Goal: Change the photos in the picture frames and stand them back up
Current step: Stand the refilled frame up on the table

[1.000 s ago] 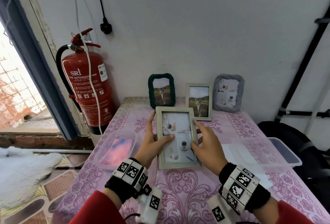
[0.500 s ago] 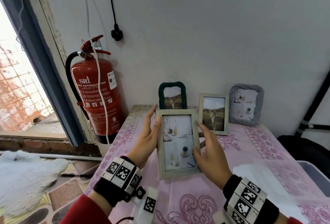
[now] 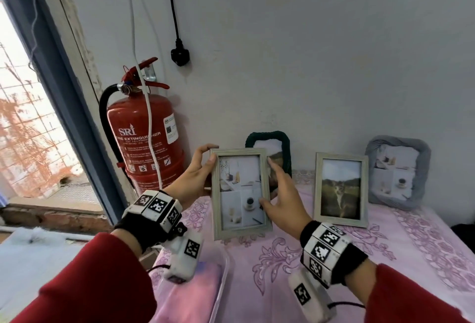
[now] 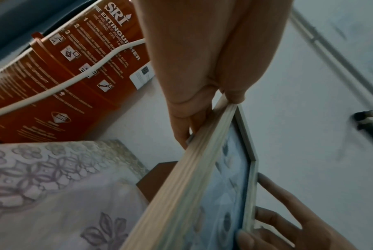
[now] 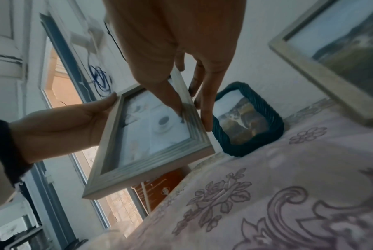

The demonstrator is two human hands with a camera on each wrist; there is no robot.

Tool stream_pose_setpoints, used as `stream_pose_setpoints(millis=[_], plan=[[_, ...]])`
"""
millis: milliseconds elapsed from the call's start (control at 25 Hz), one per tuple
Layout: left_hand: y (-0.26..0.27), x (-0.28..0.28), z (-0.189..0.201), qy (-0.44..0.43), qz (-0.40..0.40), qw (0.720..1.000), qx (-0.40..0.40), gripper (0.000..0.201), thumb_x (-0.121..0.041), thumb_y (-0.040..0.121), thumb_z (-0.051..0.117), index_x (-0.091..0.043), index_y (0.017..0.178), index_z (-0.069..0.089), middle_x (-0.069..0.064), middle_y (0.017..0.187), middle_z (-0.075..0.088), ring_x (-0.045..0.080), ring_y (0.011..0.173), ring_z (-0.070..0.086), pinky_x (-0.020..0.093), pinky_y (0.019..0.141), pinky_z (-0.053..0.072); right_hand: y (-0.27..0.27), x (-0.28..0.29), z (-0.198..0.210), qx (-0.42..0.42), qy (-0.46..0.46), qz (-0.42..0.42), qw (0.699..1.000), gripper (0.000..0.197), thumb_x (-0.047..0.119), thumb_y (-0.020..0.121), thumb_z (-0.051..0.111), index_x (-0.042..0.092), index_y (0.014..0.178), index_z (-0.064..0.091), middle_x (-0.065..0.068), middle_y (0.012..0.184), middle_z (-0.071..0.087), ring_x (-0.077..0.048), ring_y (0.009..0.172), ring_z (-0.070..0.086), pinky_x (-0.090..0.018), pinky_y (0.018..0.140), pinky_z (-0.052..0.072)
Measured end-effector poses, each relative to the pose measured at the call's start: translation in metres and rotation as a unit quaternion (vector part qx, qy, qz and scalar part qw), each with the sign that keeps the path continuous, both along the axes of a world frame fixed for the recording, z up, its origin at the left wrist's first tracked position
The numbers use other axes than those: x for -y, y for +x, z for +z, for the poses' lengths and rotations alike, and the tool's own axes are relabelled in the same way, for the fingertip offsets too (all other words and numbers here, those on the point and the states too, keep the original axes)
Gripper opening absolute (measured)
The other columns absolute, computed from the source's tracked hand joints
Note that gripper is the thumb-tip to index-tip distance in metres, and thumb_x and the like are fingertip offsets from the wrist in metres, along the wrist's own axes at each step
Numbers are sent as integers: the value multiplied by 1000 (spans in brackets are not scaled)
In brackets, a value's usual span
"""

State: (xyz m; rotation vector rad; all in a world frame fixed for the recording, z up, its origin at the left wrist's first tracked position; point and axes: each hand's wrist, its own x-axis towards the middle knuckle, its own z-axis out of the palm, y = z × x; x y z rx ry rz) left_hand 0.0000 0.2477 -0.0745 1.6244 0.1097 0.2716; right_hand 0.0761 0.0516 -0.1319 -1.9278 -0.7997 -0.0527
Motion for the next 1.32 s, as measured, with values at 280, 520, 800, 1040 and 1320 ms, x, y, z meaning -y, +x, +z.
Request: stream_pose_setpoints(millis=[280,520,800,1040,1320], plan=[[34,-40,-25,-51,11,998,-35,24,-27,100,34,-29,124,32,4,98,58,26,84,57,42,71,50,38,-49,-27,-11,-10,17,1000,86,-5,81,60,22,149,14,-5,144,31,-18,128,40,-21,104,34],[50,-52,-43,-51,44,997,-25,30,-23,101,31,-22,131,27,5,104,52,20,81,56,34,57,55,50,-67,-38,-5,-25,12,1000,87,-7,80,57,25,149,14,-6,134,34,-20,122,44,-29,105,39],[47,-54,-54,-57,22,998,-31,27,-22,100,31,-24,127,31,4,101,54,18,84,57,32,57,57,46,-59,-47,0,-15,3,1000,89,-3,77,63,31,145,17,-5,128,37,-13,103,47,-28,91,48],[37,-64,-58,6,48,997,-66,23,-28,100,35,-31,122,36,-1,91,57,14,67,61,35,58,53,25,-60,-49,-34,8,14,999,93,-6,75,66,32,145,18,-7,128,37,-19,112,49,-40,89,54],[27,-63,-48,107,65,988,-93,29,-19,99,39,-30,125,33,2,90,61,12,67,65,36,54,58,17,-58,-44,-41,-27,11,999,95,-6,79,64,35,147,13,-11,121,37,-26,99,57,-42,90,52]])
